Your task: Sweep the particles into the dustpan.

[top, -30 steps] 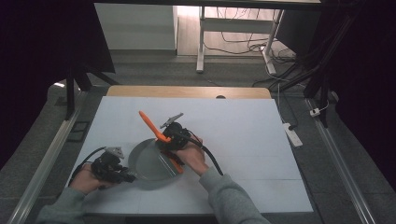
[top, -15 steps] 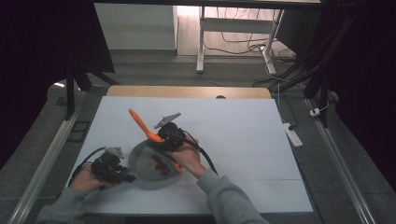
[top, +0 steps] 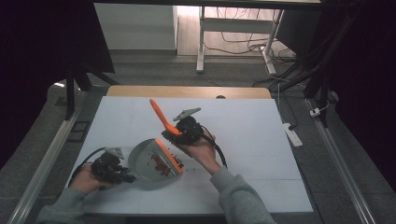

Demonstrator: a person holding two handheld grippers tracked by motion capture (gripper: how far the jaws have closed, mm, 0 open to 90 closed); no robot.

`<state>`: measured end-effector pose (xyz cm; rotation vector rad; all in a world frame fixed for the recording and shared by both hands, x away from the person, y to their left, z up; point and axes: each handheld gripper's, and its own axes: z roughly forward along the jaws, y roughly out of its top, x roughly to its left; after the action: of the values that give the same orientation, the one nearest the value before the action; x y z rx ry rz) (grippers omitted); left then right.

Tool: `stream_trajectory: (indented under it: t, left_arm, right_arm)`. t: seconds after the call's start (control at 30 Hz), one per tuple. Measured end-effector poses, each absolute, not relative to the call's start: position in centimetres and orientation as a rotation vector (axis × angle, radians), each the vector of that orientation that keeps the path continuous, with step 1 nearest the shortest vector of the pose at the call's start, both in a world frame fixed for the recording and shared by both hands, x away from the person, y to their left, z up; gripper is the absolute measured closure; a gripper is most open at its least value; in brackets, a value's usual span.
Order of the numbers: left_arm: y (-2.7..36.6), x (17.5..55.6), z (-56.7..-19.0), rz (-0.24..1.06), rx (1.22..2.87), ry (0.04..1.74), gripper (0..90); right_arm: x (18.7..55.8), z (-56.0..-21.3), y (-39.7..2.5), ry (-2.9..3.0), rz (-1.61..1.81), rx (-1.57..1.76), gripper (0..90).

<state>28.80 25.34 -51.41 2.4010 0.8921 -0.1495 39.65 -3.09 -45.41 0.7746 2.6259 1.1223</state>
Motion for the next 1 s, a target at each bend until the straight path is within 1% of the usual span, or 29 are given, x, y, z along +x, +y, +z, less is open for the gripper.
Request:
stream_trajectory:
  t: [0.33,0.7,1.0]
  left_arm:
    - [25.4,28.7,-51.5,-0.155,2.403,0.887,61.7]
    - [25.4,28.6,-51.4,-0.162,2.405,0.879,61.7]
    - [25.3,28.3,-51.5,-0.17,2.414,0.868,61.7]
  right_arm:
    - [40.4,-46.1,-5.5,2.598,1.077,0.844,70.7]
    - [39.9,-47.0,-8.7,2.574,1.006,0.966,70.7]
    - [39.5,-48.6,-9.3,2.588,0.946,1.018,70.7]
